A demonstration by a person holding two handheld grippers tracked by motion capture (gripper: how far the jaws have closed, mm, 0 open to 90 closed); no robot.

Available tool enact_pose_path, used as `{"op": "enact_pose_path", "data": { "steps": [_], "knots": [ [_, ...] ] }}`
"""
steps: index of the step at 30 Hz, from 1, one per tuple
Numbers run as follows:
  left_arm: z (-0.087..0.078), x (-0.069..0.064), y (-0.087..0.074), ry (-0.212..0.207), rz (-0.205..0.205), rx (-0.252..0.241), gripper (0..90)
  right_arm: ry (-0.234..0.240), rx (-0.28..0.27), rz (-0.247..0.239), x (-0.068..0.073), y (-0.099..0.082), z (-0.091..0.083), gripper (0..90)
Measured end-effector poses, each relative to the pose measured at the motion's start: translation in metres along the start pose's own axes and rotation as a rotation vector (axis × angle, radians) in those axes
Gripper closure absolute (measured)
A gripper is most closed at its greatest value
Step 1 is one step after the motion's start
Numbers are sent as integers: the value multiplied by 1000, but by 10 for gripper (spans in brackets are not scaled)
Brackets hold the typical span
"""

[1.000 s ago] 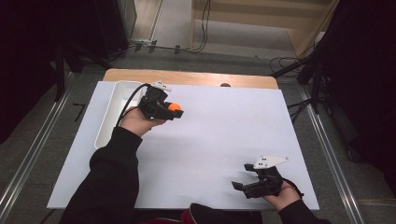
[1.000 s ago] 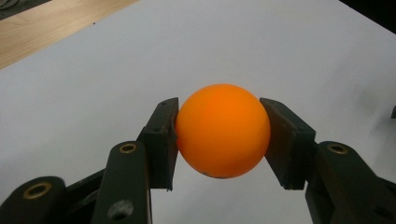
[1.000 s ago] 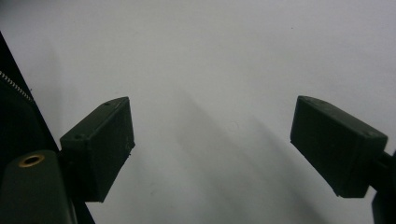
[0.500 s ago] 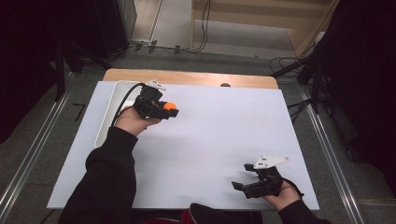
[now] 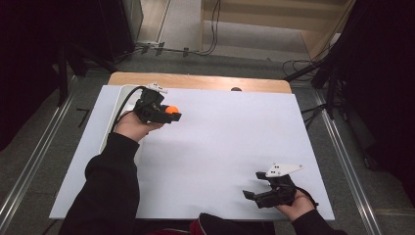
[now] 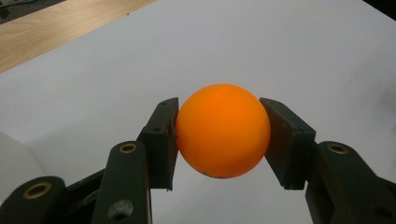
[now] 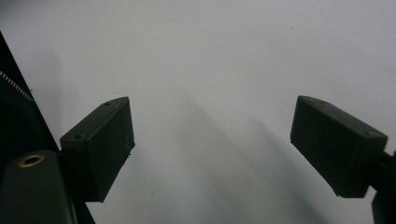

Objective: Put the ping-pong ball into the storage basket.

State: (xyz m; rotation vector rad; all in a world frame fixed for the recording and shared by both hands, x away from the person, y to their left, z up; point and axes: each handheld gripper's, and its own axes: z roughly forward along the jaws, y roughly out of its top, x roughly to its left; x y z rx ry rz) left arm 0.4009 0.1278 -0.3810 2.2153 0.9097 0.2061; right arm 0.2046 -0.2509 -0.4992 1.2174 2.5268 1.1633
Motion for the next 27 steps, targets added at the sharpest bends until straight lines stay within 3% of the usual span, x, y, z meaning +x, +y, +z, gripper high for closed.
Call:
{"op": "enact_pose_path", "data": {
  "steps": [27],
  "knots": [
    [-23,33,-10,72,-74,-23,502,-7,-7,-1,0,0,0,123]
  ]
}}
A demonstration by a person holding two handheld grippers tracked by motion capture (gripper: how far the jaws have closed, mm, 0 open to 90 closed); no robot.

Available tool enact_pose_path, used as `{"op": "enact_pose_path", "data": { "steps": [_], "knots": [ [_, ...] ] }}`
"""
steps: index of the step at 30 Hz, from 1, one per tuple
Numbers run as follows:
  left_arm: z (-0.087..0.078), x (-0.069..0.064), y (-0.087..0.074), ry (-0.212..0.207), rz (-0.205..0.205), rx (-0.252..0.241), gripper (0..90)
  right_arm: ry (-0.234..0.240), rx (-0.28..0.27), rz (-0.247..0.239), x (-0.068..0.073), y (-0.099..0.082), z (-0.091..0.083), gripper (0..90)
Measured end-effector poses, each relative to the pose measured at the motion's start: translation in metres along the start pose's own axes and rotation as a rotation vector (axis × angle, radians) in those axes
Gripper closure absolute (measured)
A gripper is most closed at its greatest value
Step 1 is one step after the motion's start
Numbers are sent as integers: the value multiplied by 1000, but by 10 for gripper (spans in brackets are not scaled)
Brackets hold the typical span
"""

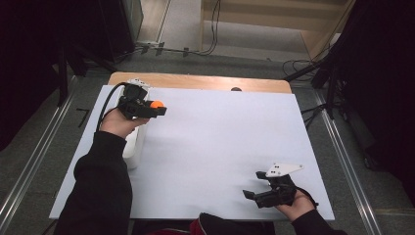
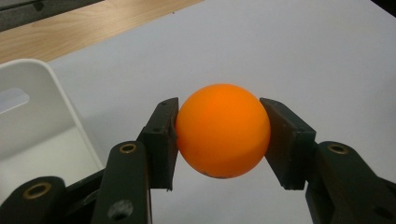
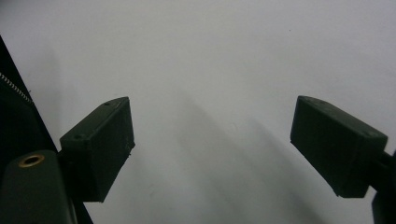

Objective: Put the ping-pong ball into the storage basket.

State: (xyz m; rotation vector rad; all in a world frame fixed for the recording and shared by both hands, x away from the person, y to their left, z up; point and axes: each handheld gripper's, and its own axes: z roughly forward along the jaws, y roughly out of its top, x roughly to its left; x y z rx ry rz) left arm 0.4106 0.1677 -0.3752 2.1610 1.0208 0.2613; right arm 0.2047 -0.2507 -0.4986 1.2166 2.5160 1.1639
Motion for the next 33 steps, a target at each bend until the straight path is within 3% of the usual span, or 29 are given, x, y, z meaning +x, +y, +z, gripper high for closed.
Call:
{"op": "enact_pose_path", "data": {
  "steps": [10,24,33],
  "knots": [
    [-5,8,-3,43,-16,5,502,3,4,1,0,0,0,123],
    [-15,19,-8,64,-34,4,501,-4,-7,-4,0,0,-1,122],
    [-22,32,-15,102,-66,5,501,-4,-9,-6,0,0,-1,122]
  ]
}}
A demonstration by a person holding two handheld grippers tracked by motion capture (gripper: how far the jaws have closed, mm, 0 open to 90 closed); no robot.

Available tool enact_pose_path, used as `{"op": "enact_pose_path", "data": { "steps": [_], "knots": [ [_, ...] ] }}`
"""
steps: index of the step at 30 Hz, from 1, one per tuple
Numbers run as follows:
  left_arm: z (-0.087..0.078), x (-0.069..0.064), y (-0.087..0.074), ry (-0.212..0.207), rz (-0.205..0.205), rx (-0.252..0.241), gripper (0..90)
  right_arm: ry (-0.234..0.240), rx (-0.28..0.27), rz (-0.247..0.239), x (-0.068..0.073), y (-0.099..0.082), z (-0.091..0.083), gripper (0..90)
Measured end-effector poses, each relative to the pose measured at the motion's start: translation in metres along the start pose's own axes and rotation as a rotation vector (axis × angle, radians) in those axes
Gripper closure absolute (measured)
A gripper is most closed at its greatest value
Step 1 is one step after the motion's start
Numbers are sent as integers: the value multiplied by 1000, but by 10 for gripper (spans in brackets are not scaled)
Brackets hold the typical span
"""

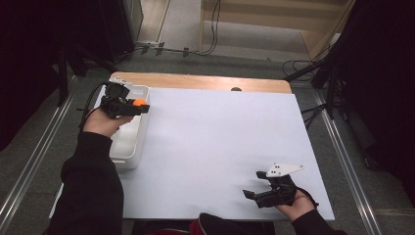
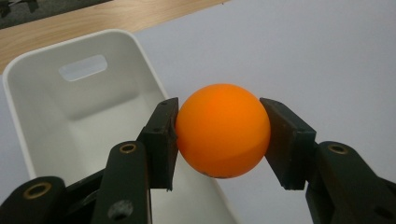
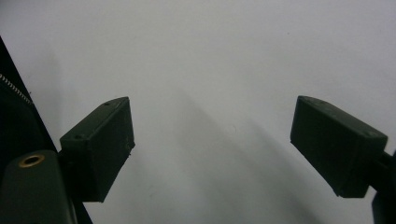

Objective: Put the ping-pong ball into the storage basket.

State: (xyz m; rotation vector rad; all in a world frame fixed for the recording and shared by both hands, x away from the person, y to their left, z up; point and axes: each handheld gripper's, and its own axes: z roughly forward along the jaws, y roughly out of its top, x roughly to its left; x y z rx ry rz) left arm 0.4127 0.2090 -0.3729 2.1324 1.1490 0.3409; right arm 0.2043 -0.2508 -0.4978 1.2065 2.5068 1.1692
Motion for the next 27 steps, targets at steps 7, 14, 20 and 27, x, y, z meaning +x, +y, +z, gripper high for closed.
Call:
{"op": "enact_pose_path", "data": {
  "steps": [7,14,20,27],
  "knots": [
    [-1,5,-2,19,-18,-2,501,-2,2,-2,0,0,1,122],
    [-1,8,-3,42,-34,-6,500,0,1,-3,0,0,1,123],
    [0,13,-4,68,-50,-3,501,3,9,-2,0,0,1,123],
    [0,17,-6,89,-66,2,500,2,13,-3,0,0,1,123]
  ]
}}
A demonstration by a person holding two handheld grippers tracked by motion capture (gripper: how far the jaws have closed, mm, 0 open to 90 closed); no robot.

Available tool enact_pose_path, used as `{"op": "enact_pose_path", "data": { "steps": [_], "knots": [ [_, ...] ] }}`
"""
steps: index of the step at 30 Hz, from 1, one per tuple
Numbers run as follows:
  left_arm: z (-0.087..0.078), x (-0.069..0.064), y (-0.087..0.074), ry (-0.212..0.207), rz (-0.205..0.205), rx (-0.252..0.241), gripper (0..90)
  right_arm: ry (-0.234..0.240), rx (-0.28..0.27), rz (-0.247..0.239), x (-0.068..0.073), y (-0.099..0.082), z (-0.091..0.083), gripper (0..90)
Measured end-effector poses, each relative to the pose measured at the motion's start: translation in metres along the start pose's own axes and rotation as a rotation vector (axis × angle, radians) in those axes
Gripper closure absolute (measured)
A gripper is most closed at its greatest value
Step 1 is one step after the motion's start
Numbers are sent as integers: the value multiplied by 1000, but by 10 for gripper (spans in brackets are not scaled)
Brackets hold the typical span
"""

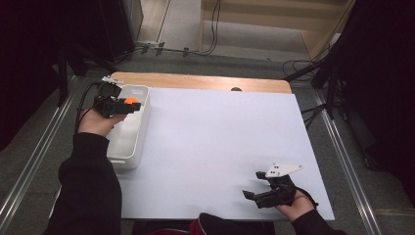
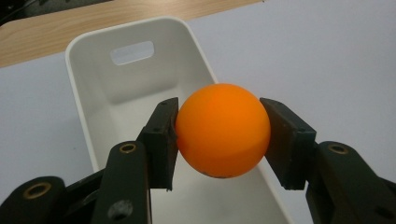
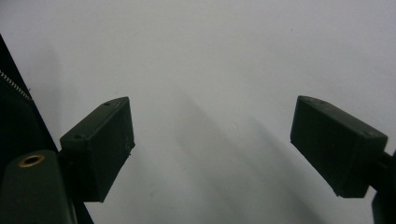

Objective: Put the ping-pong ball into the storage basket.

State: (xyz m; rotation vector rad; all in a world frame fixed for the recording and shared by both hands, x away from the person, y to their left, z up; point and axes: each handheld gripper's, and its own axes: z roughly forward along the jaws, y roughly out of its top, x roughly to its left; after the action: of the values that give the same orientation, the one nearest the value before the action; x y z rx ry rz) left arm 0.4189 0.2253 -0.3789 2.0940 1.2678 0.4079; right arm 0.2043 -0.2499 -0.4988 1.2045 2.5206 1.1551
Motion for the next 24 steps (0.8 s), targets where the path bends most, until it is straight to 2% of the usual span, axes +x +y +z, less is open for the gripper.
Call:
{"op": "enact_pose_path", "data": {
  "steps": [24],
  "knots": [
    [9,8,-6,-1,-23,29,499,0,1,-1,0,0,0,123]
  ]
}}
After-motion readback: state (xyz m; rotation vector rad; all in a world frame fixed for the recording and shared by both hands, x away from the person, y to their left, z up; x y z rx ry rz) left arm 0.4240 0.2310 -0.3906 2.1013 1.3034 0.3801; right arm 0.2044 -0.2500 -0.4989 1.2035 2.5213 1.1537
